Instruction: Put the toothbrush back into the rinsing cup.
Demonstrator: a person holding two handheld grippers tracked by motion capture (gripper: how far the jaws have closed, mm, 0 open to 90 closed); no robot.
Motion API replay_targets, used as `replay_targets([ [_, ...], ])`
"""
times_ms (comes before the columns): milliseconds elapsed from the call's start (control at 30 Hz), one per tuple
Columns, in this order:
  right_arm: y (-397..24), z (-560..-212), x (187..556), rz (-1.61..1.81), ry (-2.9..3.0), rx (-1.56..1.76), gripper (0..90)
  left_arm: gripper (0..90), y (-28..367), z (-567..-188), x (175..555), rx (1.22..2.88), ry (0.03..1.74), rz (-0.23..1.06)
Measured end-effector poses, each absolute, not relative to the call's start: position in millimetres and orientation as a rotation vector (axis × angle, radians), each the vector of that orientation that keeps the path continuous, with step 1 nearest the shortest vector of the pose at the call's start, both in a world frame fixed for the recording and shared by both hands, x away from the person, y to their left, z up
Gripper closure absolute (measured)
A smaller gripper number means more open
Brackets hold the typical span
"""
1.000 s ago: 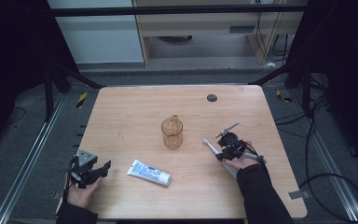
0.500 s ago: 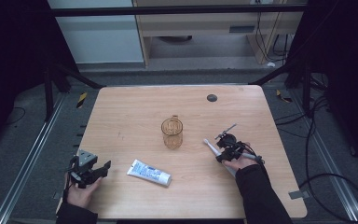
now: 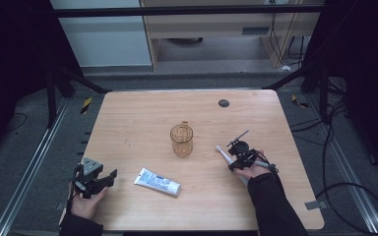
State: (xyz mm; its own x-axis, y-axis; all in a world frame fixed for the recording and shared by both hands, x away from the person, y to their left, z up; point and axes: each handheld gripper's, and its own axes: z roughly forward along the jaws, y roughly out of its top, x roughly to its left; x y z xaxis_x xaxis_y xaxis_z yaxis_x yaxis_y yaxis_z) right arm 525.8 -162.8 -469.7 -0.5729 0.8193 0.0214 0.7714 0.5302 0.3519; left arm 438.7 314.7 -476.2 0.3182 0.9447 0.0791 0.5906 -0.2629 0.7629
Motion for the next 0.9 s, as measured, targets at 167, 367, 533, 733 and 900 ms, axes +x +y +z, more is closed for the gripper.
replay_targets([
  [167,-162.0,-469.2,526.5,0.478,2.611,1.394,67.6,40.9,314.9,-476.2,438.8,1.957,1.353,0.722],
  [367,-162.5,-466.6,525.1,0.49,2.597,1.395,67.8,41.0,315.1,-476.1,438.9,1.958,1.354,0.722],
  [533,-163.6,-457.0,521.5,0.532,2.587,1.376,67.9,41.0,314.6,-476.2,438.9,1.958,1.354,0.722],
  [733,-163.1,-445.8,518.1,0.579,2.566,1.358,68.0,41.1,314.7,-475.9,438.6,1.956,1.353,0.723],
  [900,-163.9,-436.3,515.0,0.623,2.539,1.341,68.1,41.0,314.8,-475.8,438.6,1.958,1.352,0.723],
])
